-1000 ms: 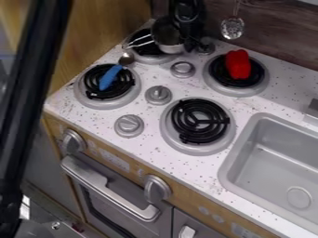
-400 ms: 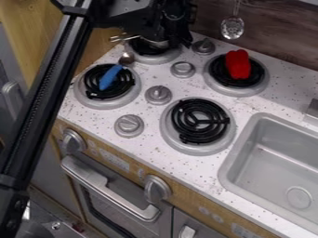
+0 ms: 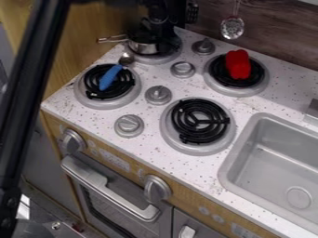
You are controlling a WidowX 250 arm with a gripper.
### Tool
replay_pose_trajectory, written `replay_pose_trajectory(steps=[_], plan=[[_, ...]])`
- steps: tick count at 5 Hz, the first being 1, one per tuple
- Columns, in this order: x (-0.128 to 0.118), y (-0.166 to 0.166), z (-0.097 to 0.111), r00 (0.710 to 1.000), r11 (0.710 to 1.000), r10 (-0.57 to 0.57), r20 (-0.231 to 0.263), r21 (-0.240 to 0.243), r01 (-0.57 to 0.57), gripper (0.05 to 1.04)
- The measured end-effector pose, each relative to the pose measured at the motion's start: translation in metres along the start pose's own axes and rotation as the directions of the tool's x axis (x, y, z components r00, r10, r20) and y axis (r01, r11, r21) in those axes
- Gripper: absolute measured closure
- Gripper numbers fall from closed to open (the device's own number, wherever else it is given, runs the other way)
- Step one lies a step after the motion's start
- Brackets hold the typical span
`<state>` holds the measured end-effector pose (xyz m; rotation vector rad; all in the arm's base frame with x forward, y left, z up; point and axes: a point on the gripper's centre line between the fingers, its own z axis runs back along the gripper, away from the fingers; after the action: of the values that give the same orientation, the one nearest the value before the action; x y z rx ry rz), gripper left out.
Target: Move the silver pot to the top left burner
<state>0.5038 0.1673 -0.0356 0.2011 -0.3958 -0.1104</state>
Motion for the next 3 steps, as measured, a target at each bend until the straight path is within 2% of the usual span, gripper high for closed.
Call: replay_pose_trajectory(steps=[1,2,3], plan=[[0.001,-0.01,0.035,0.997,0.999,0.021,0.079,-0.033,-0.018,0.252],[-0.009,-0.024,0.079,0.991,0.997,0.029,0.13,-0.069,-0.02,0.079],[-0.047,-0.038,0.098,1.0,0.997,0.015,0.012,-0.08,-0.014,0.084]])
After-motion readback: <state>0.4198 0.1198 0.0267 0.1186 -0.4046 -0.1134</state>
